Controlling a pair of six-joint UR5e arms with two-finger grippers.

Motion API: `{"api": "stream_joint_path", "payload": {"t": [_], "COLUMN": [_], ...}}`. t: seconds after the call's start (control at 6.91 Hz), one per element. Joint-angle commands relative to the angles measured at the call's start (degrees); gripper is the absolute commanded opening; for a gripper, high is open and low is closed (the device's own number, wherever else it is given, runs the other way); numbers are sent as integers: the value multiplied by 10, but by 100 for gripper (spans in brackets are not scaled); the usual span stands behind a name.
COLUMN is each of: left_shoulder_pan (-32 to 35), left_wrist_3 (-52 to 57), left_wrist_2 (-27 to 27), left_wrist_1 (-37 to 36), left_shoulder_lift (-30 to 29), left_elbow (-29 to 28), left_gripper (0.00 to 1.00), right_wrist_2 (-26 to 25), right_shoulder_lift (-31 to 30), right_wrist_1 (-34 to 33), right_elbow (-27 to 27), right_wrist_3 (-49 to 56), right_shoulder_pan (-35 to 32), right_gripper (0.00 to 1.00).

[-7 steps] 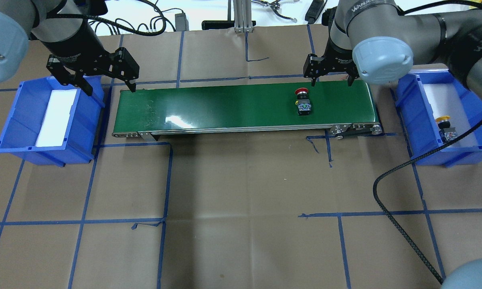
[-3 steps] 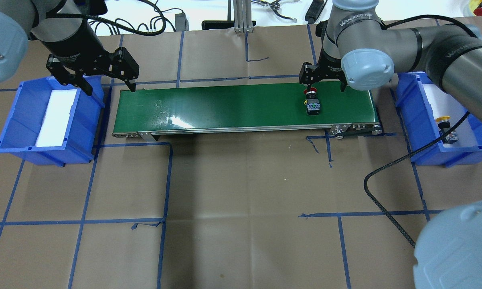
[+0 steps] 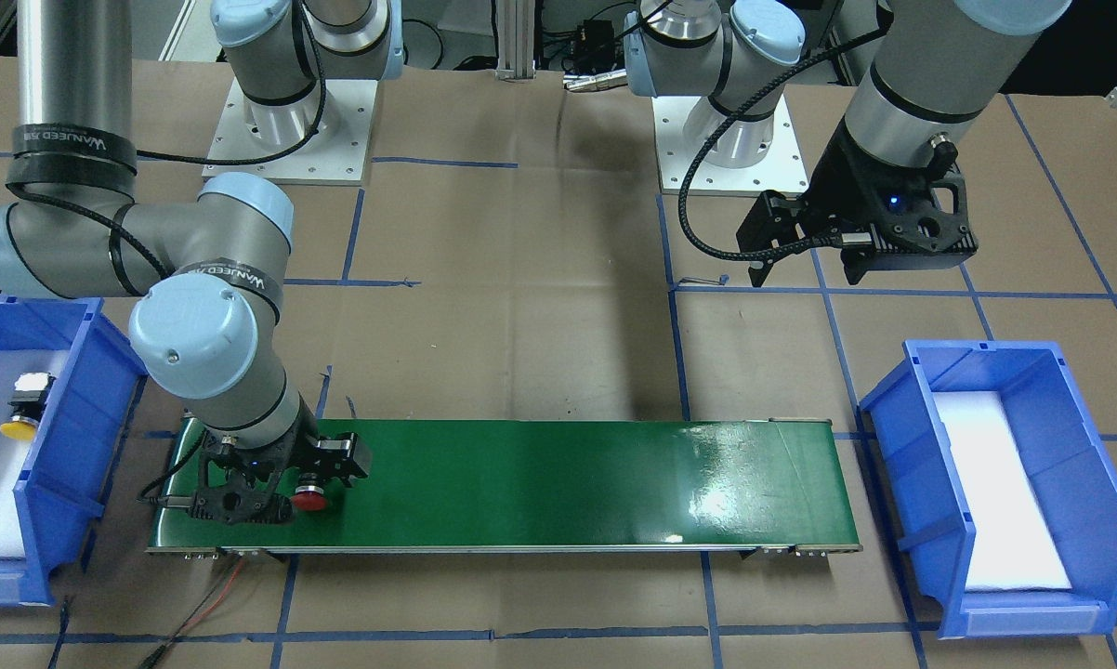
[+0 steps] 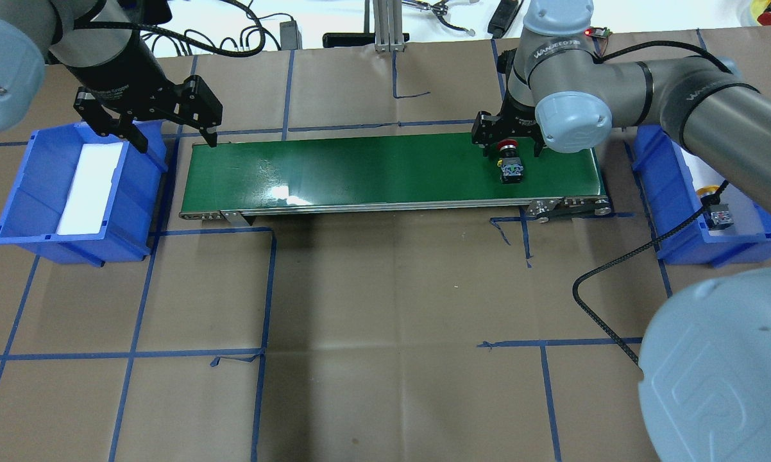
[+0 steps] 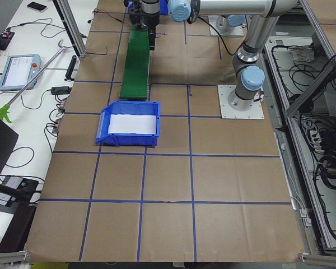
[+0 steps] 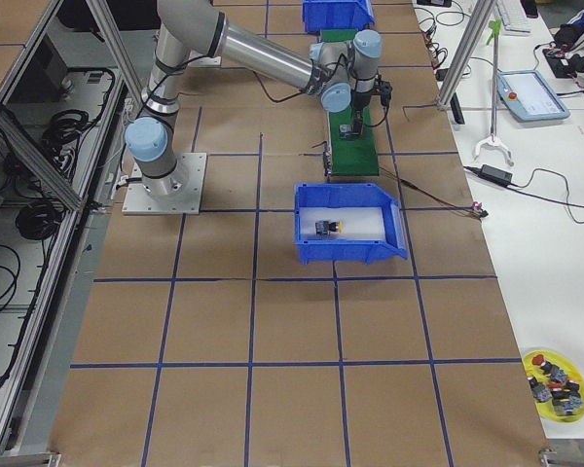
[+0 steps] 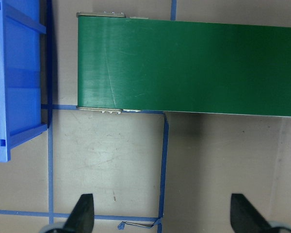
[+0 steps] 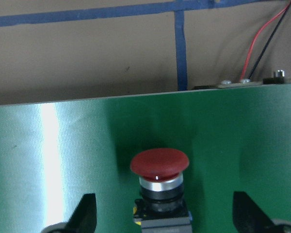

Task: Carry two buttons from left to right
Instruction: 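Carry the red button with the right gripper into the blue bin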

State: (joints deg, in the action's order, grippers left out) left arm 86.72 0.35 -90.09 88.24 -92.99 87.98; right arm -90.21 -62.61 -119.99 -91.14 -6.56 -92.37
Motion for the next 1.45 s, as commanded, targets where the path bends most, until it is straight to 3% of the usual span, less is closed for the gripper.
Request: {"api": "stream_joint_path", "payload": {"t": [0.0,0.29,0.87,1.16,1.3], "left_shoulder_pan": [0,0,-1,-1,0], "left_wrist_3": [0,0,0,0,0], "left_wrist_2": [0,0,1,1,0], "left_wrist_1": [0,0,0,0,0], "left_shoulder_lift": [0,0,0,0,0], "left_elbow": [0,0,0,0,-1], "left_gripper": [100,100,100,100,100], "right_wrist_2": [-7,-8,-38,-31,-30], "right_shoulder_lift": [16,4,-72,-116,-121], "right_wrist_1": [6,76,82,88,132], "right_elbow": [-1,0,9,19,40], "right_wrist_3": [3,3,45,149,234], "right_shoulder_pan": [6,18,39,126,184], "right_gripper": [87,7,0,2,2]}}
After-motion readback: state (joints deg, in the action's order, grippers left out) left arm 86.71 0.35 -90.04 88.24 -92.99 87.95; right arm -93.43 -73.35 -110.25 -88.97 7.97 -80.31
